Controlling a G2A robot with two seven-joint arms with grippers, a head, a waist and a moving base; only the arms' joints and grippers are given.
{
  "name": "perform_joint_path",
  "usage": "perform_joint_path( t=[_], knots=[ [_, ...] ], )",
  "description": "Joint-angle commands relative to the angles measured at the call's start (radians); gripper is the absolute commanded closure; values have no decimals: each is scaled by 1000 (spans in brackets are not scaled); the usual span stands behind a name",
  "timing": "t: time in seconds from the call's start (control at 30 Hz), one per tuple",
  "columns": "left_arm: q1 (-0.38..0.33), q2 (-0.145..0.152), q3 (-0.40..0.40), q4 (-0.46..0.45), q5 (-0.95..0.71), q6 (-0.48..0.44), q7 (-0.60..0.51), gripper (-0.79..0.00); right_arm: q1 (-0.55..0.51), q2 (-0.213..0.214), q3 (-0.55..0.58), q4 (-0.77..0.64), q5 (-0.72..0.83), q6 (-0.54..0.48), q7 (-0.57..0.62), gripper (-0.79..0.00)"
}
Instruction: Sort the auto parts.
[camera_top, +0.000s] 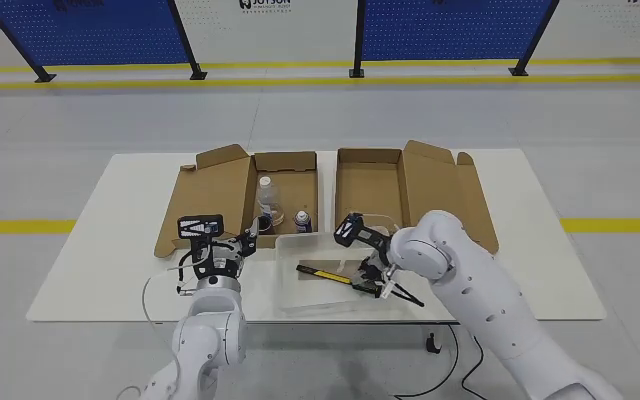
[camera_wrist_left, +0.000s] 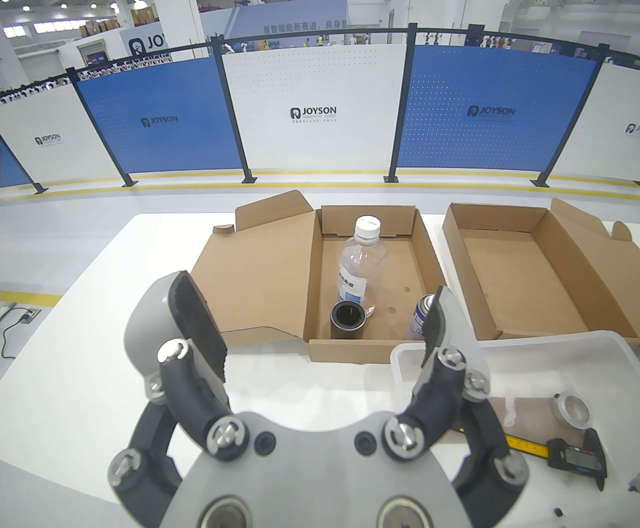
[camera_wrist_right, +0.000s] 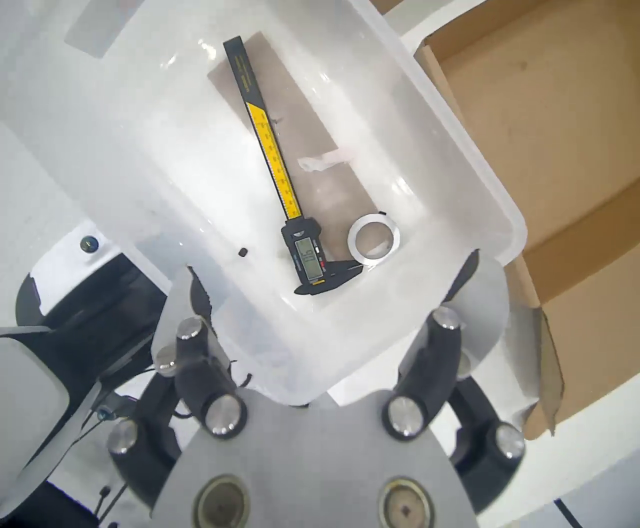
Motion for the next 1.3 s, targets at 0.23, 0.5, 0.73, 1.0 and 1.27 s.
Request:
perform_joint_path(
  t=[0.23,0.5,0.73,1.0,1.27],
  knots=[
    [0,0,0,0,0,0,0,-785,87,-49,-152,130,-35,-56,-30,-302],
    [0,0,0,0,0,0,0,-785,109,-78,-224,214,-73,-74,-85,-280],
    [0,0,0,0,0,0,0,-785,104,-90,-246,258,-90,-91,-135,-302],
    [0,0,0,0,0,0,0,-785,87,-92,-245,281,-98,-88,-151,-339],
    [0,0,0,0,0,0,0,-785,65,-87,-228,291,-96,-81,-147,-342]
  ],
)
